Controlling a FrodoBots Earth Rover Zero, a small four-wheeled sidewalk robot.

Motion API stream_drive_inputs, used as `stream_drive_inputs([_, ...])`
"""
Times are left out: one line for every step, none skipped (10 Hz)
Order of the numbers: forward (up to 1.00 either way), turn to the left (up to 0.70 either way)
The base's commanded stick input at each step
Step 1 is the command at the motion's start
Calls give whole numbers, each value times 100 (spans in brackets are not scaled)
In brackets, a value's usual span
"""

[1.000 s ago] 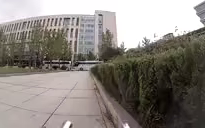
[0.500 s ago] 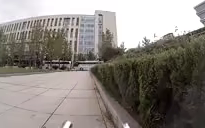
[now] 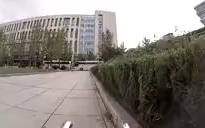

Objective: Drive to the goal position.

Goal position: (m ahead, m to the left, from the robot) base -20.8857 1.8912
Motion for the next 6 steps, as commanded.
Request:
stream_drive_inputs([70, 35])
stream_drive_inputs([70, 35])
stream_drive_inputs([70, 35])
stream_drive_inputs([70, 35])
stream_drive_inputs([70, 35])
stream_drive_inputs([70, 35])
